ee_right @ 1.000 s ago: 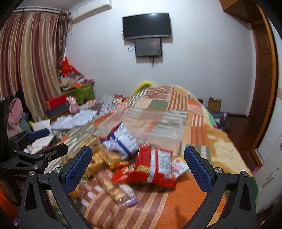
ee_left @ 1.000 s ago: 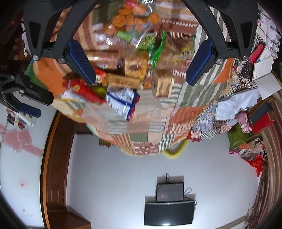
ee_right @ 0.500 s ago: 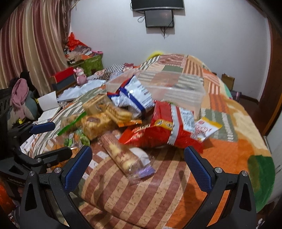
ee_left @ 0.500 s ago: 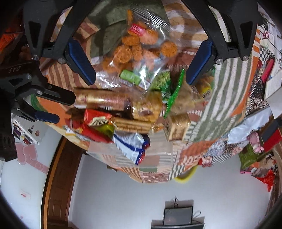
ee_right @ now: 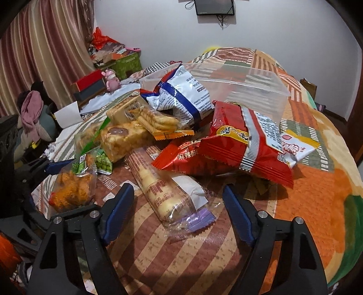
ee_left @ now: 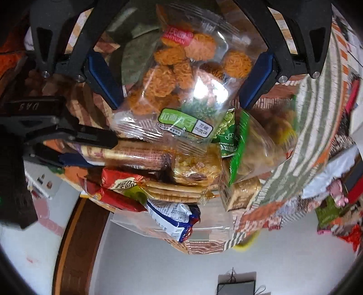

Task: Organize snacks
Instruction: 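Grasp the orange puffed-ball bag with the left tool while the right tool grasps the purple-labelled roll, then carry both snacks over the clear box and open both tools to drop them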

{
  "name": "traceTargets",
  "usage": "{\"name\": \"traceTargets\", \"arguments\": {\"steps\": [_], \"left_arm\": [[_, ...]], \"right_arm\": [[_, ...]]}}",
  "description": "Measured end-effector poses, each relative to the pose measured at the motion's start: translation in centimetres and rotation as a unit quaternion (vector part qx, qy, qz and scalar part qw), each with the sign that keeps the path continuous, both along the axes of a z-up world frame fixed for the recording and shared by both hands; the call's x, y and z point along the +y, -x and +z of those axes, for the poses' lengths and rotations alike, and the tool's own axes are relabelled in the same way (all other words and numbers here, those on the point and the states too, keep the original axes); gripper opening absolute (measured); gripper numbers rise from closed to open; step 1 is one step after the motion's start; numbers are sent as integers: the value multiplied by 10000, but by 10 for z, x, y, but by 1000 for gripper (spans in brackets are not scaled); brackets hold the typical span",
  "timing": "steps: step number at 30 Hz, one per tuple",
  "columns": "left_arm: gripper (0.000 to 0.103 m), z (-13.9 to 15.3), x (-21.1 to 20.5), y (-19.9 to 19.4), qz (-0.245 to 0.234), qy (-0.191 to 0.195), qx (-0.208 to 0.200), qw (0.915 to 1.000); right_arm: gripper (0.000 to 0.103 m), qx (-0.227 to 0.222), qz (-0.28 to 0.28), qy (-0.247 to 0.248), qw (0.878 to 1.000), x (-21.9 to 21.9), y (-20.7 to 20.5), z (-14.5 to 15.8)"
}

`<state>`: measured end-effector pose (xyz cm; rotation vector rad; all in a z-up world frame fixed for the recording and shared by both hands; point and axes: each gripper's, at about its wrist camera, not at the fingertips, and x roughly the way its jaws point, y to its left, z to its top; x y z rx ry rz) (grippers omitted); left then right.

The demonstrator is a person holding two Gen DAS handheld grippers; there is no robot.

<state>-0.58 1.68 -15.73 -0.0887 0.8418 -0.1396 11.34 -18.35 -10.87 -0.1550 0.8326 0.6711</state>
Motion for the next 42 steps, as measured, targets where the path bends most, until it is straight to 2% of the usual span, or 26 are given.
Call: {"name": "traceTargets", "arguments": {"steps": [4, 9, 14, 19, 31, 42], "left_arm": [[93, 0, 7, -4, 54, 205, 14, 9998], [78, 4, 6, -3, 110, 134, -62, 9998], [70, 9, 7, 0, 184, 14, -122, 9998], [68, 17, 9, 1, 252, 11, -239, 9994], [67, 55, 3, 0, 308, 10, -812, 9962], [67, 83, 7, -20, 436, 77, -1183, 9920]], "right_arm": [[72, -4, 36, 30, 10000, 2, -1, -1], [63, 43, 130, -51, 9999, 2, -1, -1], [54, 64, 225, -148, 9996, 3, 4, 3], [46, -98, 341, -249, 9991, 4, 14, 13], [44, -673, 299, -587, 9956, 0, 25, 50], [41, -1008, 15, -917, 9907, -9, 7, 77]]}}
